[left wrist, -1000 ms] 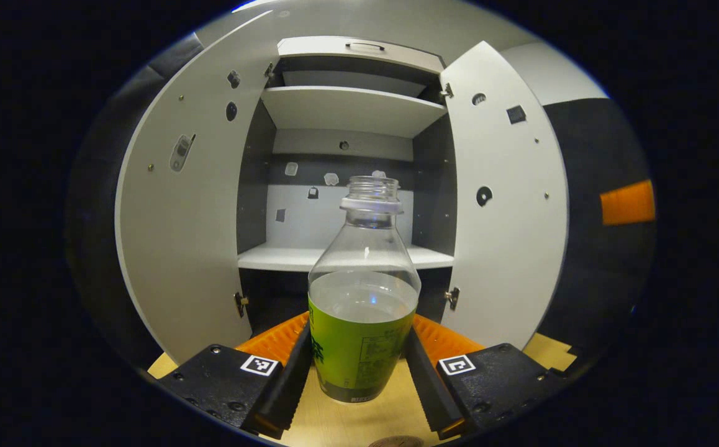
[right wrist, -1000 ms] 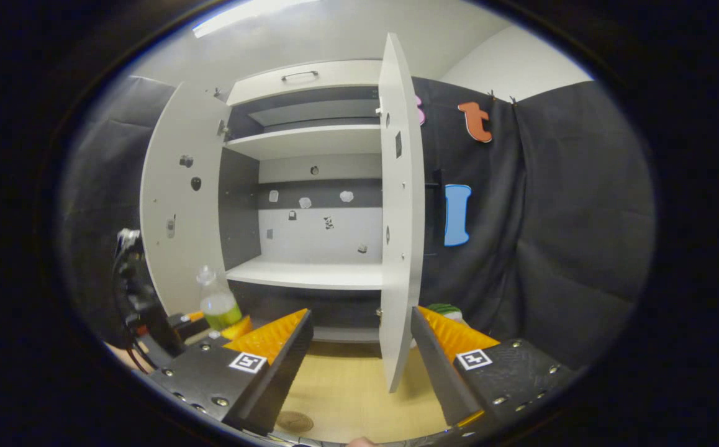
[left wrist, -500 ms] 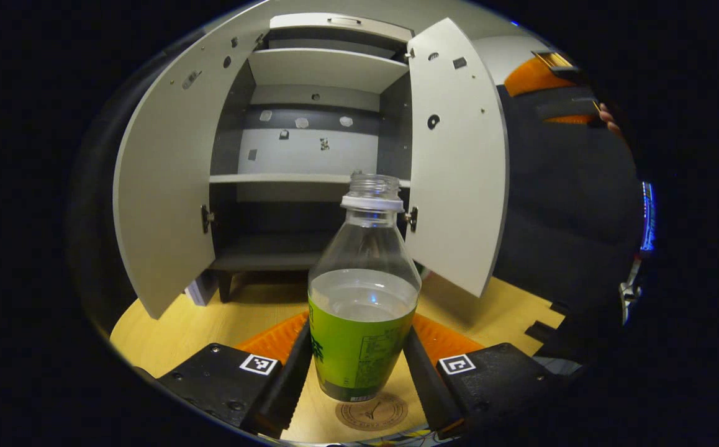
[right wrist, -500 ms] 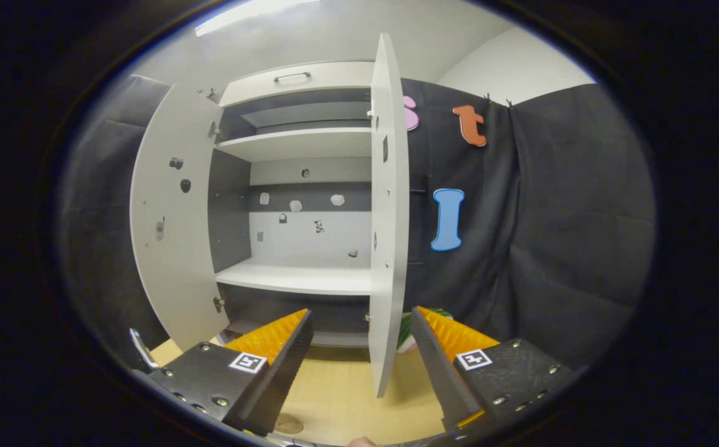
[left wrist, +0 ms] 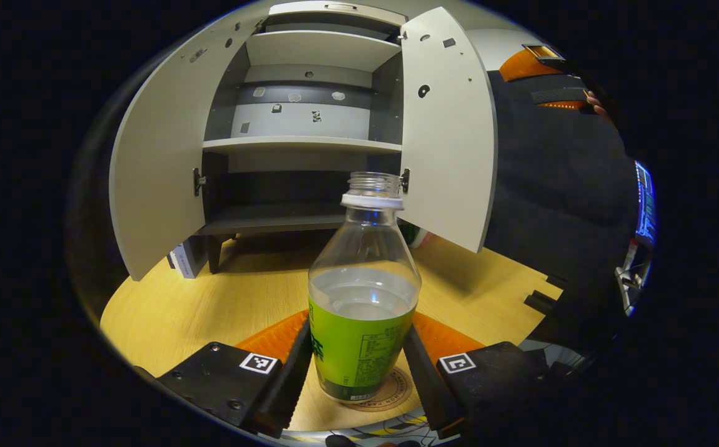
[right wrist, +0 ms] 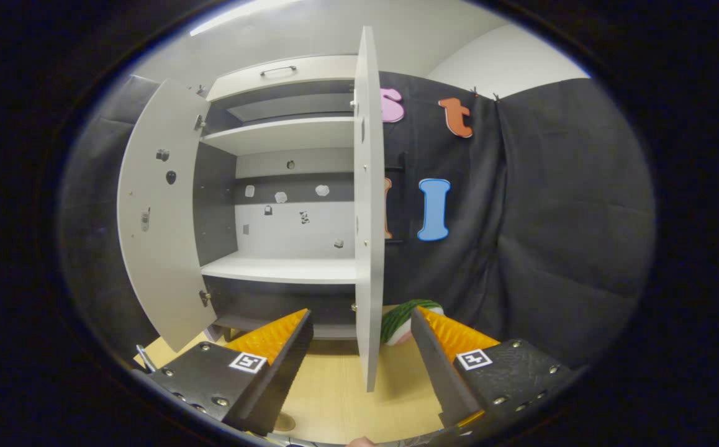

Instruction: Grasp the bottle in the cabinet with the left hand and place it on the coaster, then close the right door with the right hand and the left door with the left hand.

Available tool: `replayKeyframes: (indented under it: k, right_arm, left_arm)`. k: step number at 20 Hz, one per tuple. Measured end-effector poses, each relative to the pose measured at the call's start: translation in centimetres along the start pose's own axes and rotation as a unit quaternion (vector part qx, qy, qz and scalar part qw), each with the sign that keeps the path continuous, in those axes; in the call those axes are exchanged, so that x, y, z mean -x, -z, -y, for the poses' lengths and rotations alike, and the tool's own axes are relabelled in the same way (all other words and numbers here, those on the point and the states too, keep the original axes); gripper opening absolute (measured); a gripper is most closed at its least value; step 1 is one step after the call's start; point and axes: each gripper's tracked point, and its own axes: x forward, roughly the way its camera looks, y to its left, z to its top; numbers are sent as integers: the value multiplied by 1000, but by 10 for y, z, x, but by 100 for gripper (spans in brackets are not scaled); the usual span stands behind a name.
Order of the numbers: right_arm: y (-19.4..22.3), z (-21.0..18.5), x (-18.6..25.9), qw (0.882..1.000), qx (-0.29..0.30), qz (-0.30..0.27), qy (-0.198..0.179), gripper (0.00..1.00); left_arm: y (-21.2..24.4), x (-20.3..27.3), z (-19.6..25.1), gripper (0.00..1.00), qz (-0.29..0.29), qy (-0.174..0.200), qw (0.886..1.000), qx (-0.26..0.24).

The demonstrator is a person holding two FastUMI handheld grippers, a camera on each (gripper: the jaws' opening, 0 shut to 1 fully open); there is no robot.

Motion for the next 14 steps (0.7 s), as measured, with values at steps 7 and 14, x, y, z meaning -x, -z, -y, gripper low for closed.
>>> replayKeyframes:
  k: [7,14]
  right_arm:
    - [26,9,-3,1000,7,-26,0,95]
    - [26,1,-21,999,22,-36,-4,94]
  left_arm:
    - [-4,-13,11,80,16,31,999,-12]
    - [15,-11,16,80,22,35,999,7]
